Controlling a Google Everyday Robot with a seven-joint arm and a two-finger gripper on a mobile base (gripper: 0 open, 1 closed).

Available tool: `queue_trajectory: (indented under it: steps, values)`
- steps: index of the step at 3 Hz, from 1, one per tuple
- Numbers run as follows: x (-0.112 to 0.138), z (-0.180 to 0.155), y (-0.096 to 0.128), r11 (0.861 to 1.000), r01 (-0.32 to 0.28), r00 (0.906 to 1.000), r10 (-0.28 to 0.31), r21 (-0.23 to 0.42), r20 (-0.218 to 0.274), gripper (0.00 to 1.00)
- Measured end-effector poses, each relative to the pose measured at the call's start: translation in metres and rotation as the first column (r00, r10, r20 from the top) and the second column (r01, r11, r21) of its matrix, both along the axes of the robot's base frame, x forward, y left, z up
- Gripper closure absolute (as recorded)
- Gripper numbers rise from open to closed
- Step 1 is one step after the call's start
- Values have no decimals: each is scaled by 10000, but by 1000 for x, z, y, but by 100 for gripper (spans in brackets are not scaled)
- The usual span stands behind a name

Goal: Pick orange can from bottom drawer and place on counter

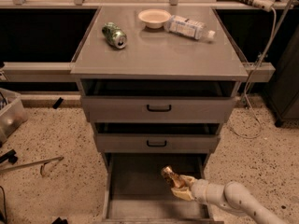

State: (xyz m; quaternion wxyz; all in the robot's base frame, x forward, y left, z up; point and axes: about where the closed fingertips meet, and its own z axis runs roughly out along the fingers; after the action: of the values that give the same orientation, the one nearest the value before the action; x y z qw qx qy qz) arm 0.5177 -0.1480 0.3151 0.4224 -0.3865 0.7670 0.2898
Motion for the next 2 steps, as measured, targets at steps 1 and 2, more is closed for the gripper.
queue_trajectory:
  steps: [1,2]
  values:
    - [1,35,4,9997,-165,9981,177,-203,594,100]
    - [-3,114,15,9976,-687,9944,682,40,813,100]
